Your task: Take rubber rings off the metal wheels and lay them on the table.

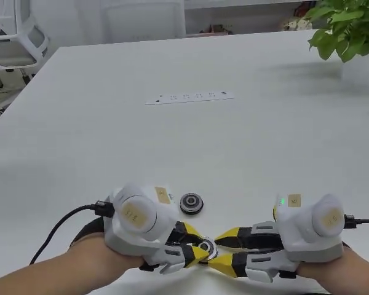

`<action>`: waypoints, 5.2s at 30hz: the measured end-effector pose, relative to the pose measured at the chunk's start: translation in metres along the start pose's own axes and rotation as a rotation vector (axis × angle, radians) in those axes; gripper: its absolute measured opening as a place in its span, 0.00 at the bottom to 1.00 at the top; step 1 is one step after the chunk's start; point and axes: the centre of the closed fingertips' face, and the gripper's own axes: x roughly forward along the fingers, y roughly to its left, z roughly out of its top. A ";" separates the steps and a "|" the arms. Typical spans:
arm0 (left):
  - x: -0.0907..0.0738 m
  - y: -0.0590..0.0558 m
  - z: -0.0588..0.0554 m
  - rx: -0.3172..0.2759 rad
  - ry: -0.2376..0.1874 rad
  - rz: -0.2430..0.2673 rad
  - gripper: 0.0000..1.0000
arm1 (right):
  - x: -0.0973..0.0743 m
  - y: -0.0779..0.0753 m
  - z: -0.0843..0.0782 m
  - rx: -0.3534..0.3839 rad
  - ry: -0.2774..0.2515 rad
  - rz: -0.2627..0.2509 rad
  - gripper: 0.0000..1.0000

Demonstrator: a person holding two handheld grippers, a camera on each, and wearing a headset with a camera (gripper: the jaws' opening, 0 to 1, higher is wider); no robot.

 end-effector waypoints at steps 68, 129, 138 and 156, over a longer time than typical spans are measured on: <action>0.001 0.003 -0.003 -0.035 -0.012 0.030 0.13 | -0.006 -0.020 -0.011 0.418 0.027 -0.051 0.00; 0.002 0.003 0.000 -0.025 -0.015 0.050 0.13 | -0.005 -0.006 0.013 0.384 -0.095 0.034 0.00; 0.001 -0.002 -0.001 -0.017 -0.001 0.022 0.20 | -0.007 -0.006 0.014 0.375 -0.096 0.030 0.00; -0.026 -0.004 0.012 -0.045 -0.041 0.011 0.33 | -0.013 -0.007 0.021 0.384 -0.128 0.037 0.00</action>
